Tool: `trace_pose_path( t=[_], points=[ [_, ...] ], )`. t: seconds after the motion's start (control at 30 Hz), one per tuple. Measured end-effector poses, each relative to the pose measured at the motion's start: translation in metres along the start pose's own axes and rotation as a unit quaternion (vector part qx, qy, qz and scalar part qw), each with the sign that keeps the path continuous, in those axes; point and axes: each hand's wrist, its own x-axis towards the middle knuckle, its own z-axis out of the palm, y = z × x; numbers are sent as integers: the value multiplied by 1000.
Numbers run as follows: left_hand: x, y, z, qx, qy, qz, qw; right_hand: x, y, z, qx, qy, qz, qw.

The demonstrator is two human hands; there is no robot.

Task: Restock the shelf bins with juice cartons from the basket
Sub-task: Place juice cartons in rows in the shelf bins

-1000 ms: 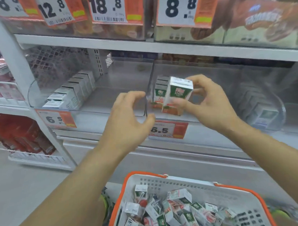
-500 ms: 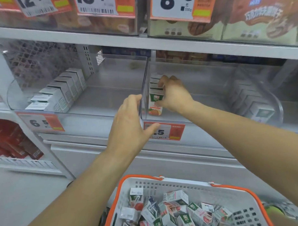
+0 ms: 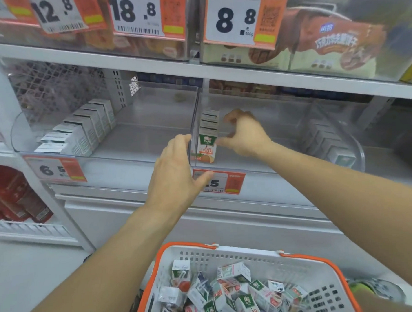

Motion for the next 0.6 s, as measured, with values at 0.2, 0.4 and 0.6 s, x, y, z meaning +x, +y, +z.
trace_pose_path(
  t=[0.2, 0.4, 0.6],
  points=[
    [0, 25, -11, 31, 81, 105, 991, -135, 5, -54, 140, 169, -144, 965],
    [-58, 45, 29, -62, -47, 178, 981, -230, 79, -1, 257, -37, 55, 964],
    [-164, -27, 93, 68, -442, 19, 894, -287, 127, 55, 120, -315, 91, 937]
  ],
)
